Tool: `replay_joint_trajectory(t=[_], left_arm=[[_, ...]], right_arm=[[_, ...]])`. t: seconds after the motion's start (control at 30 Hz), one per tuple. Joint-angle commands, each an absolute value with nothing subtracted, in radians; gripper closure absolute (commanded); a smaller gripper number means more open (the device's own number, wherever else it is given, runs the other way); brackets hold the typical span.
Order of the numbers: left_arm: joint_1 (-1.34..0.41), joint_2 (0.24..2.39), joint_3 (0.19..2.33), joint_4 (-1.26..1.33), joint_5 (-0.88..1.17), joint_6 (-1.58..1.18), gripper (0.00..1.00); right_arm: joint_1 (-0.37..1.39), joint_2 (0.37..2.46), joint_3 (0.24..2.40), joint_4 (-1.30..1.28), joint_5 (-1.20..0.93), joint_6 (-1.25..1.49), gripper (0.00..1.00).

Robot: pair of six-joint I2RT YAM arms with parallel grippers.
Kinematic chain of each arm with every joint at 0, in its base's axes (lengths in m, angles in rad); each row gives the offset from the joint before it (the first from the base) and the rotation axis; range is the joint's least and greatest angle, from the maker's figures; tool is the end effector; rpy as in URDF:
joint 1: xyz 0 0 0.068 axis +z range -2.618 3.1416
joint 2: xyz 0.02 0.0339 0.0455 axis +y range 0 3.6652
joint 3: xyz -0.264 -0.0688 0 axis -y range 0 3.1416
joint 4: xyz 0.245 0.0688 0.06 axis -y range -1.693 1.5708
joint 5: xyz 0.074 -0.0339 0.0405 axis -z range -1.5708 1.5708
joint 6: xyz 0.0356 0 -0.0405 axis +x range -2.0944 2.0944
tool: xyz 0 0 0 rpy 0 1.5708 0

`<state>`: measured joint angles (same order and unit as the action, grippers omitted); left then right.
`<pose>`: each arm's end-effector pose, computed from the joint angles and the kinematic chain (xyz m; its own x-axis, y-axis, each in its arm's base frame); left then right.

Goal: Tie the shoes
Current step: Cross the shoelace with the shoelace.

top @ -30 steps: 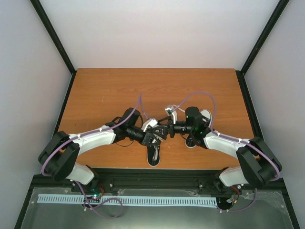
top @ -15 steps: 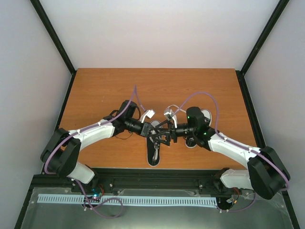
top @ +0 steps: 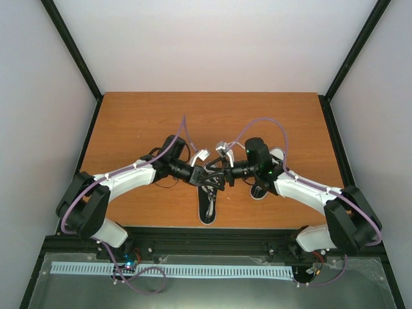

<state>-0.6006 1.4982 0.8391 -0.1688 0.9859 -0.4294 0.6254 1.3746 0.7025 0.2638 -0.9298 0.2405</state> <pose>0.2263 -0.1910 0.2052 -0.8761 0.3215 -0.3594 0.4538 0.2976 -0.8399 0.2144 0.1900 0.2290 -0.5381 -0.2129 -0.8156 -0.8426 0.1080 0.5277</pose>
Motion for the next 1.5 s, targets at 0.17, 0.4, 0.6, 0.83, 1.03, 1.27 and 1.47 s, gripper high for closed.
replay_joint_trajectory(t=[0.17, 0.4, 0.6, 0.83, 1.03, 1.27, 1.47], left_arm=[[-0.601, 1.504, 0.879, -0.181, 1.035, -0.407, 0.94], [-0.601, 1.485, 0.872, -0.172, 1.043, -0.414, 0.94], [-0.601, 1.487, 0.871, -0.166, 1.062, -0.414, 0.94], [-0.601, 1.488, 0.872, -0.157, 1.06, -0.425, 0.94], [-0.601, 1.486, 0.871, -0.143, 1.052, -0.443, 0.94], [-0.601, 1.482, 0.862, -0.131, 1.036, -0.462, 0.94], [-0.601, 1.472, 0.853, -0.12, 1.03, -0.474, 0.94]], right_arm=[[0.627, 1.279, 0.714, 0.226, -0.904, 0.204, 0.0], [0.629, 1.392, 0.749, 0.248, -0.965, 0.215, 0.0], [0.63, 1.432, 0.724, 0.298, -0.997, 0.225, 0.0], [0.643, 1.463, 0.696, 0.307, -1.025, 0.231, 0.01], [0.658, 1.453, 0.633, 0.361, -1.026, 0.273, 0.02], [0.686, 1.457, 0.603, 0.409, -0.975, 0.307, 0.02], [0.705, 1.433, 0.548, 0.465, -0.854, 0.337, 0.02]])
